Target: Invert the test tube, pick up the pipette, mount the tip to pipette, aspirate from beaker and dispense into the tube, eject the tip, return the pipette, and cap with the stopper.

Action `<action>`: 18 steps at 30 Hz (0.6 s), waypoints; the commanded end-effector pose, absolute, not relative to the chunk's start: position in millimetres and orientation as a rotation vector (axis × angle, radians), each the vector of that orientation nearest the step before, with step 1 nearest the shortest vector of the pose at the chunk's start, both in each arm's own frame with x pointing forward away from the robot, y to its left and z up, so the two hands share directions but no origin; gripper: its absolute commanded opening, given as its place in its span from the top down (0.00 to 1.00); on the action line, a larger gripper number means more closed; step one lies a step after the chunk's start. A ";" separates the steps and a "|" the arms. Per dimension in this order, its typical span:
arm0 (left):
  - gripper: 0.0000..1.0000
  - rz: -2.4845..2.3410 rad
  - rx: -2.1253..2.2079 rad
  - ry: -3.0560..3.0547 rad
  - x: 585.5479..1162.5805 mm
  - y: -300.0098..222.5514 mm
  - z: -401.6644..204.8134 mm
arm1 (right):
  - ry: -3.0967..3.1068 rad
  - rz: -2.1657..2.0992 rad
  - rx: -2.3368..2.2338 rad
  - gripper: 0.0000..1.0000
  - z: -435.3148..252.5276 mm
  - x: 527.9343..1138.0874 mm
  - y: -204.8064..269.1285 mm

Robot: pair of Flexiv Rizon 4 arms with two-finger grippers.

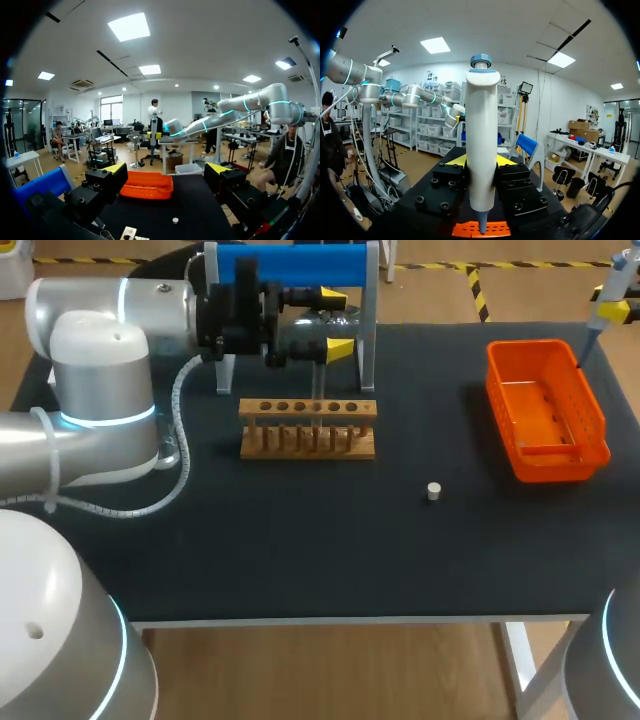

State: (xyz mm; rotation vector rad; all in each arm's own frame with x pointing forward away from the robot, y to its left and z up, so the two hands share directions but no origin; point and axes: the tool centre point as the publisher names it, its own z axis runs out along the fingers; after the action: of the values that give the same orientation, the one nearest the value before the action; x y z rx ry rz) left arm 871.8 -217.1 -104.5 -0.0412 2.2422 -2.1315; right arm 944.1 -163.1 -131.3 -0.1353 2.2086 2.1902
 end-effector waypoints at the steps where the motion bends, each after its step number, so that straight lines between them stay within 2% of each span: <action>1: 0.00 -2.132 -0.037 2.247 873.1 -216.7 -104.0 | 2.213 2.187 -0.137 1.00 -130.5 944.3 -163.7; 5: 0.00 -2.132 -0.037 2.247 873.1 -216.7 -104.0 | 2.220 2.170 -0.132 1.00 -129.0 940.0 -157.3; 18: 0.00 -2.132 -0.037 2.247 873.1 -216.7 -104.0 | 2.191 2.255 -0.125 1.00 -131.2 900.8 -42.7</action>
State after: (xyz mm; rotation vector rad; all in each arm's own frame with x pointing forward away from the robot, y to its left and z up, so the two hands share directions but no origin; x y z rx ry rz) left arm 871.8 -217.1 -104.5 -0.0410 2.2423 -2.1316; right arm 910.8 -81.9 -129.4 -0.1849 2.2191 2.2820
